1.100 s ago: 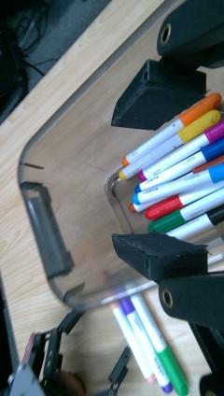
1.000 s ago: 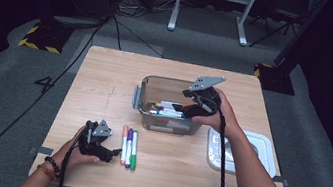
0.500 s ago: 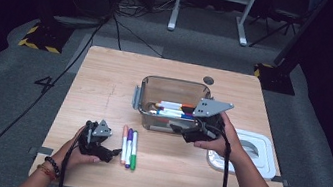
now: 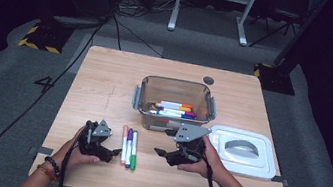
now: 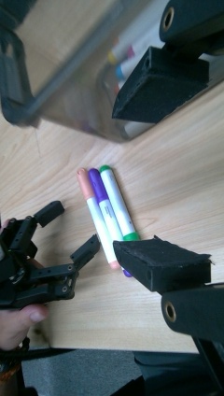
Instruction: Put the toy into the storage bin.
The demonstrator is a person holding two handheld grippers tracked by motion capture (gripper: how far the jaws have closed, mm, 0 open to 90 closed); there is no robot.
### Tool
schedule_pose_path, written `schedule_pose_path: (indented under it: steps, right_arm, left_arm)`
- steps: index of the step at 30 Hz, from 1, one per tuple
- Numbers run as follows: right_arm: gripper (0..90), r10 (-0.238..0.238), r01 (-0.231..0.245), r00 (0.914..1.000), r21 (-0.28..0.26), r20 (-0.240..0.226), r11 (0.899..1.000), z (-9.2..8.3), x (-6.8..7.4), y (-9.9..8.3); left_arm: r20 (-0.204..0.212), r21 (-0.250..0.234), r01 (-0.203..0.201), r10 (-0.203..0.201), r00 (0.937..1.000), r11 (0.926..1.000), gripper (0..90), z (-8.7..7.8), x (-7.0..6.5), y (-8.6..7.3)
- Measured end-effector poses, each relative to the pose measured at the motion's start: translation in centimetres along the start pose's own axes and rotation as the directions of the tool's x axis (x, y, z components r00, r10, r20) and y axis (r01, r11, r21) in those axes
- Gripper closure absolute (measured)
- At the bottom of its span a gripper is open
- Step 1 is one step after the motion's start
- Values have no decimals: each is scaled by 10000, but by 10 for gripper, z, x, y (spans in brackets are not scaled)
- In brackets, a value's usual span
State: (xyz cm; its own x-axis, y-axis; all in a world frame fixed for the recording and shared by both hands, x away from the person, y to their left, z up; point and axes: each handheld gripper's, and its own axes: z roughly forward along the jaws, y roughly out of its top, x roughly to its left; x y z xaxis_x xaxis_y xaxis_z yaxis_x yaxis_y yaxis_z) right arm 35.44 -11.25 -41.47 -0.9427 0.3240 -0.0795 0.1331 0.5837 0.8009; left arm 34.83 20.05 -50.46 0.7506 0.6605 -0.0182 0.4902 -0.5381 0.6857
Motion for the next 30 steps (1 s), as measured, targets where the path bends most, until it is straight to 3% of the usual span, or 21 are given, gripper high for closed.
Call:
schedule_pose_path:
  steps: [8, 13, 23, 30]
  right_arm:
    - [314, 304, -283, 9975, 334, -635, 9990, 46, 14, -11]
    - [312, 245, -206, 9961, 463, -849, 9987, 67, 21, -14]
    - [310, 420, -361, 9929, 539, -1117, 9979, 89, 28, -17]
    - [319, 478, -398, 9953, 937, -840, 9948, 97, 26, -23]
  left_arm:
    - [0, 0, -2, 2, 10000, 10000, 127, 0, 0, 0]
    - [1, 0, -2, 2, 10000, 10000, 127, 0, 0, 0]
    - [0, 1, -3, 3, 10000, 10000, 127, 0, 0, 0]
    - [1, 2, -5, 5, 10000, 10000, 127, 0, 0, 0]
